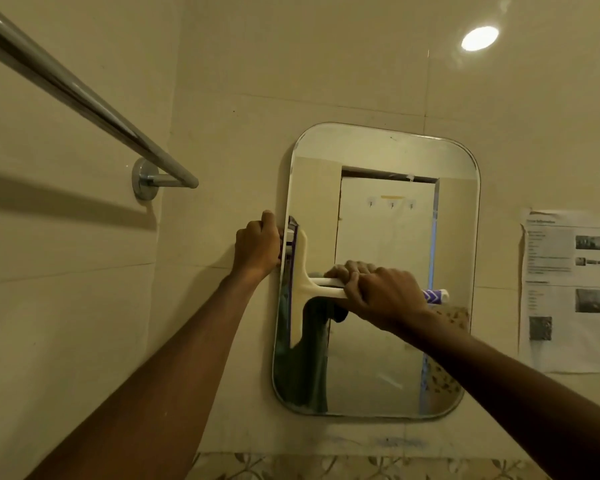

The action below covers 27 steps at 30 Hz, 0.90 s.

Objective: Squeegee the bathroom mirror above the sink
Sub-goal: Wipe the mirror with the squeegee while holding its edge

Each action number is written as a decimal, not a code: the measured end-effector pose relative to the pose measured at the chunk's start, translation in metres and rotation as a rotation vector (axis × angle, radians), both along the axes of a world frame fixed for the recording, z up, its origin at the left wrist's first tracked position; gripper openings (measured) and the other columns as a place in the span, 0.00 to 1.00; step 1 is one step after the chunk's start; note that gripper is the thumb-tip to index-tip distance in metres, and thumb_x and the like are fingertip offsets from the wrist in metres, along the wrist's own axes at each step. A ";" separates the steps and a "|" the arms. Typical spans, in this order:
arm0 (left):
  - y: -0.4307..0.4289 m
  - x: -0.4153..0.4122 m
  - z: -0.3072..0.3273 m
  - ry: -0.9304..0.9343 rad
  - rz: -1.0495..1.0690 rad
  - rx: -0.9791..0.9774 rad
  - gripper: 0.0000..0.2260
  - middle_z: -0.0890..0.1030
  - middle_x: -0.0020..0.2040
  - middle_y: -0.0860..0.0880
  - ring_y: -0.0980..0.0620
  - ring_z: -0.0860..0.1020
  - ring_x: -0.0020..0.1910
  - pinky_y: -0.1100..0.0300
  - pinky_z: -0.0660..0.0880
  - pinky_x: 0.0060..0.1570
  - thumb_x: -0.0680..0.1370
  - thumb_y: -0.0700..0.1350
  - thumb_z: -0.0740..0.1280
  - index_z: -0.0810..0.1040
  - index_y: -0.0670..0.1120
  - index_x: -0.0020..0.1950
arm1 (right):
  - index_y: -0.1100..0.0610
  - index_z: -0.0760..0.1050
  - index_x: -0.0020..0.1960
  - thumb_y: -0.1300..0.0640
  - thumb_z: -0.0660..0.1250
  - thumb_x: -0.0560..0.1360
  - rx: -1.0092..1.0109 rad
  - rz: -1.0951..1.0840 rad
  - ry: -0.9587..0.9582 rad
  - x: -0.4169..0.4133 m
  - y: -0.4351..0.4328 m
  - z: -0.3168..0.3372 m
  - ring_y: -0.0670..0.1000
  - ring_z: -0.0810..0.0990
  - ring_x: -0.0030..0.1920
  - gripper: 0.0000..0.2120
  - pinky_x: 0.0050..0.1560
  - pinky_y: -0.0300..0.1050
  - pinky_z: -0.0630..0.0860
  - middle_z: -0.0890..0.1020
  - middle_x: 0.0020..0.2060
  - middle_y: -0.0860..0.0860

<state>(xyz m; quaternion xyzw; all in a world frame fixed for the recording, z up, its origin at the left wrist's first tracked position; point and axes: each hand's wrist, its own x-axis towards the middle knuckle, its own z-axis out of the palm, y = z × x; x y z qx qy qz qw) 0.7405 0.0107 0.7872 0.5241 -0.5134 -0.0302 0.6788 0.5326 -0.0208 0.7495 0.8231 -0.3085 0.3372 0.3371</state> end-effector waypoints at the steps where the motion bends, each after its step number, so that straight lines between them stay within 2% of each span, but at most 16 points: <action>1: -0.001 0.000 -0.001 -0.017 0.005 -0.008 0.35 0.80 0.51 0.36 0.34 0.79 0.51 0.40 0.79 0.50 0.68 0.64 0.44 0.75 0.40 0.54 | 0.50 0.75 0.57 0.47 0.51 0.81 0.040 0.010 -0.003 -0.004 -0.001 -0.001 0.40 0.61 0.26 0.16 0.28 0.36 0.61 0.69 0.35 0.43; 3: -0.003 0.001 -0.001 -0.025 0.000 -0.003 0.36 0.81 0.51 0.36 0.34 0.79 0.52 0.40 0.78 0.52 0.66 0.65 0.43 0.76 0.41 0.52 | 0.49 0.73 0.44 0.49 0.54 0.81 0.099 0.025 -0.056 -0.031 -0.009 -0.007 0.39 0.62 0.25 0.12 0.27 0.36 0.61 0.66 0.28 0.41; 5: -0.004 0.003 -0.006 0.011 0.021 0.015 0.35 0.81 0.51 0.37 0.35 0.79 0.51 0.40 0.77 0.54 0.69 0.66 0.44 0.76 0.41 0.53 | 0.50 0.64 0.34 0.48 0.51 0.80 0.162 -0.063 -0.137 -0.073 -0.022 -0.015 0.42 0.63 0.22 0.17 0.26 0.37 0.64 0.65 0.23 0.43; 7: -0.004 0.004 -0.014 0.041 0.038 0.059 0.33 0.80 0.54 0.36 0.34 0.79 0.53 0.40 0.76 0.56 0.72 0.65 0.46 0.74 0.40 0.56 | 0.52 0.64 0.29 0.50 0.52 0.80 0.211 -0.205 -0.210 -0.111 -0.034 -0.020 0.45 0.64 0.21 0.21 0.25 0.37 0.62 0.66 0.22 0.46; 9: -0.001 0.002 -0.027 0.018 0.049 0.082 0.32 0.79 0.54 0.36 0.34 0.78 0.53 0.40 0.76 0.56 0.73 0.63 0.46 0.74 0.39 0.57 | 0.52 0.65 0.28 0.52 0.54 0.81 0.192 -0.248 -0.241 -0.123 -0.037 -0.025 0.46 0.64 0.21 0.22 0.24 0.37 0.59 0.66 0.21 0.47; 11: 0.002 -0.003 -0.040 -0.016 0.040 0.054 0.31 0.80 0.51 0.35 0.34 0.79 0.51 0.40 0.77 0.54 0.73 0.62 0.45 0.75 0.39 0.52 | 0.51 0.65 0.28 0.48 0.50 0.80 0.159 -0.247 -0.214 -0.110 -0.027 -0.027 0.45 0.62 0.19 0.23 0.23 0.37 0.58 0.64 0.20 0.46; 14: 0.003 -0.006 -0.049 0.018 0.042 0.033 0.27 0.81 0.48 0.36 0.35 0.79 0.49 0.41 0.78 0.53 0.77 0.58 0.46 0.76 0.39 0.47 | 0.49 0.66 0.30 0.48 0.53 0.79 0.101 -0.100 -0.104 -0.059 -0.008 -0.038 0.42 0.57 0.19 0.19 0.22 0.35 0.57 0.60 0.20 0.43; 16: 0.002 -0.006 -0.050 0.034 0.031 0.039 0.27 0.81 0.49 0.37 0.36 0.79 0.50 0.41 0.77 0.54 0.77 0.58 0.46 0.76 0.41 0.47 | 0.49 0.72 0.32 0.49 0.53 0.77 0.100 0.031 -0.034 -0.024 0.000 -0.051 0.40 0.53 0.20 0.18 0.20 0.34 0.56 0.60 0.21 0.42; 17: 0.002 -0.005 -0.050 0.036 0.027 0.043 0.29 0.81 0.49 0.37 0.36 0.80 0.50 0.41 0.77 0.54 0.75 0.61 0.45 0.76 0.41 0.49 | 0.51 0.76 0.34 0.49 0.53 0.76 0.079 0.029 0.011 -0.011 0.001 -0.056 0.41 0.54 0.21 0.18 0.19 0.33 0.54 0.65 0.23 0.43; 19: -0.003 0.000 -0.050 0.066 0.039 0.065 0.36 0.81 0.52 0.37 0.36 0.80 0.51 0.39 0.77 0.55 0.69 0.67 0.45 0.76 0.40 0.54 | 0.53 0.79 0.41 0.50 0.54 0.77 -0.009 -0.029 0.017 -0.004 -0.007 -0.066 0.41 0.59 0.26 0.16 0.22 0.31 0.52 0.75 0.31 0.49; 21: -0.008 0.005 -0.051 0.099 0.053 0.099 0.40 0.80 0.54 0.36 0.35 0.79 0.53 0.39 0.76 0.56 0.66 0.70 0.45 0.75 0.40 0.57 | 0.55 0.78 0.43 0.53 0.56 0.79 0.088 -0.076 -0.017 -0.025 -0.016 -0.068 0.41 0.60 0.26 0.14 0.24 0.33 0.55 0.72 0.36 0.48; 24: -0.006 0.003 -0.055 0.087 0.054 0.081 0.39 0.81 0.53 0.37 0.35 0.79 0.53 0.39 0.76 0.56 0.66 0.69 0.44 0.76 0.41 0.54 | 0.53 0.70 0.35 0.53 0.55 0.82 0.252 -0.280 -0.074 -0.092 -0.030 -0.071 0.43 0.66 0.24 0.18 0.25 0.36 0.62 0.69 0.28 0.46; 27: 0.000 -0.005 -0.060 0.058 0.031 0.026 0.32 0.82 0.48 0.36 0.35 0.79 0.50 0.40 0.77 0.54 0.71 0.64 0.44 0.77 0.41 0.46 | 0.50 0.65 0.29 0.51 0.53 0.81 0.269 -0.392 -0.108 -0.136 -0.037 -0.077 0.46 0.67 0.22 0.22 0.24 0.38 0.64 0.68 0.22 0.47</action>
